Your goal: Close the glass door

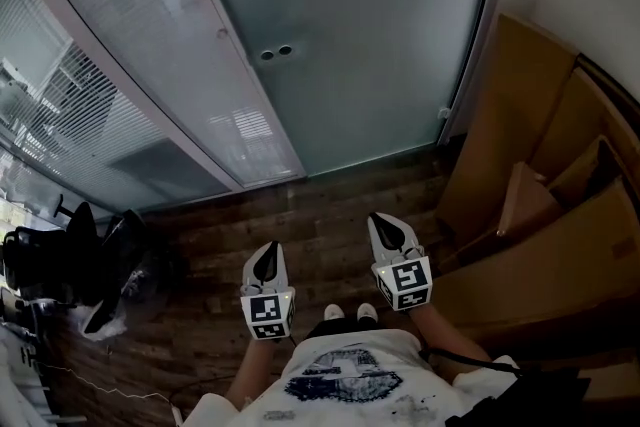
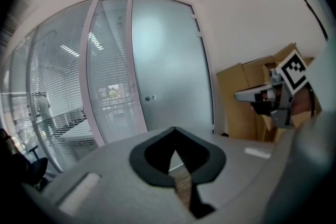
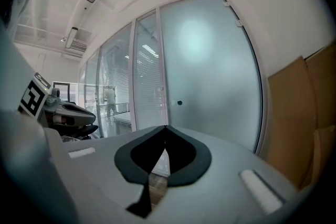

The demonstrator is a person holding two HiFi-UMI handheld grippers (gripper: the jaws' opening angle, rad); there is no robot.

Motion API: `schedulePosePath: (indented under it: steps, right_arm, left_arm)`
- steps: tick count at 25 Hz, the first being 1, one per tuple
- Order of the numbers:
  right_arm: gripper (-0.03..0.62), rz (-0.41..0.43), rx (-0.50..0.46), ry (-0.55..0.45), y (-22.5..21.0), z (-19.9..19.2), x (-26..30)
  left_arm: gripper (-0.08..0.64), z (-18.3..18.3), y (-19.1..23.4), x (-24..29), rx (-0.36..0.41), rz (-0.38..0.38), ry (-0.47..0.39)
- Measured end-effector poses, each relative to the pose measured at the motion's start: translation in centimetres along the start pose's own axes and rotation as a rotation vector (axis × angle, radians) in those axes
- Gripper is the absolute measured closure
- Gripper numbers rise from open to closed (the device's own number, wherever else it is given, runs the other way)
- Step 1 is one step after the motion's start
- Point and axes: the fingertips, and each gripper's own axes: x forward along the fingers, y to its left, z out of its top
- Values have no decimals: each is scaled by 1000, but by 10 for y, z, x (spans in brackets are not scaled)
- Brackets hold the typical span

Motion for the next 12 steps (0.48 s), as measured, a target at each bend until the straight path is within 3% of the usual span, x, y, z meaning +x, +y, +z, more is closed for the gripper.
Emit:
schedulePosePath:
  steps: [4, 12]
  right_arm:
    - [584, 7, -60, 9, 17, 0, 7]
    - [585, -2, -59, 7, 35, 8, 23]
  left_arm:
    - [558, -5, 10, 0, -13, -15, 3]
    - [557, 4, 32, 3, -22, -34, -22]
